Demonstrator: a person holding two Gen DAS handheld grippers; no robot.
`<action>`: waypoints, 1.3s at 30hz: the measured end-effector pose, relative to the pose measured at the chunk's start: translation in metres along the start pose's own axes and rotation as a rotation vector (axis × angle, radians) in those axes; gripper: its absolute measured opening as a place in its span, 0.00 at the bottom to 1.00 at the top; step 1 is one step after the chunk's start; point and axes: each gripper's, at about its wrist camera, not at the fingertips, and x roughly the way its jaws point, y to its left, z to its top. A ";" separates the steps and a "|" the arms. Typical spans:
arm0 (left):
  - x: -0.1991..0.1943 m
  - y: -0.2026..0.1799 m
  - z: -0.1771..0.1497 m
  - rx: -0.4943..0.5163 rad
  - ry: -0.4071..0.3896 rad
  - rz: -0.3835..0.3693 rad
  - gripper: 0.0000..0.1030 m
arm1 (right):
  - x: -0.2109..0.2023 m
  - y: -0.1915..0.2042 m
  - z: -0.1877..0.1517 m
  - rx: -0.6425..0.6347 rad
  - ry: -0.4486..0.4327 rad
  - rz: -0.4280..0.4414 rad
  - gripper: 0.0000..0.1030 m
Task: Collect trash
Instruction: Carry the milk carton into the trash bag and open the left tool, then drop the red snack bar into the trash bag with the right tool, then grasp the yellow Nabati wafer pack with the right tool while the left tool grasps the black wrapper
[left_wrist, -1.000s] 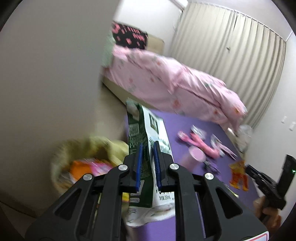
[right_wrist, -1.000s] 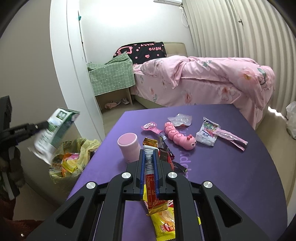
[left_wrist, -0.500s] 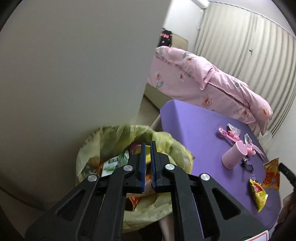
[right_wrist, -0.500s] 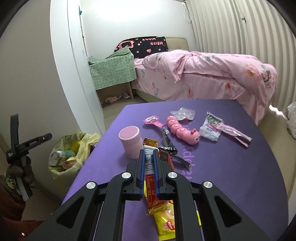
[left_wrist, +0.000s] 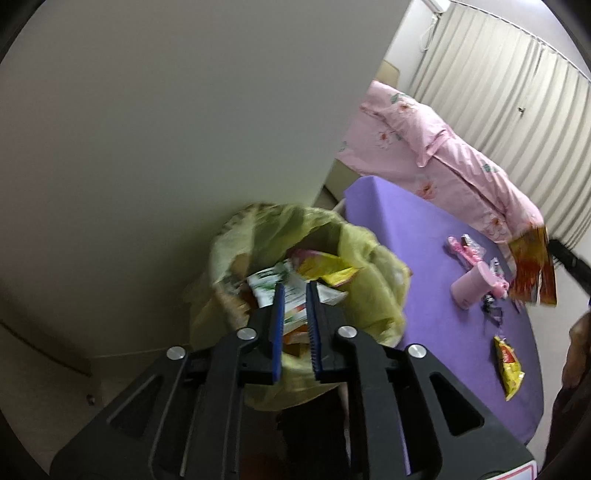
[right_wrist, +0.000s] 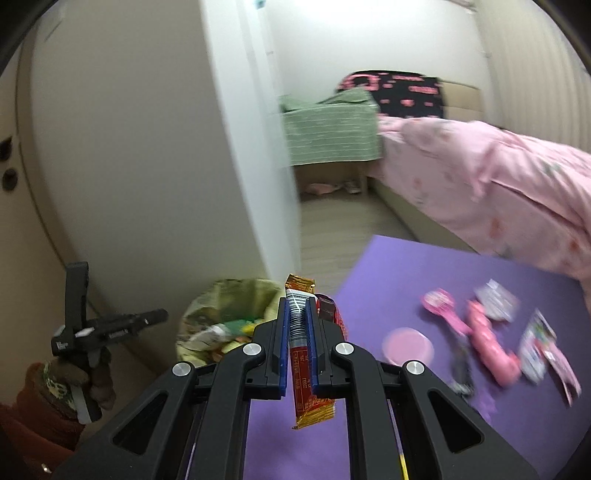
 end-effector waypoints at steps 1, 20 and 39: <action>0.000 0.004 -0.003 -0.003 0.001 0.017 0.13 | 0.014 0.009 0.007 -0.020 0.018 0.018 0.09; -0.013 0.049 -0.019 -0.070 0.007 0.003 0.28 | 0.167 0.092 0.024 -0.097 0.205 0.159 0.16; -0.007 -0.042 -0.014 0.120 0.014 -0.168 0.39 | 0.026 -0.022 -0.027 -0.048 0.134 -0.160 0.48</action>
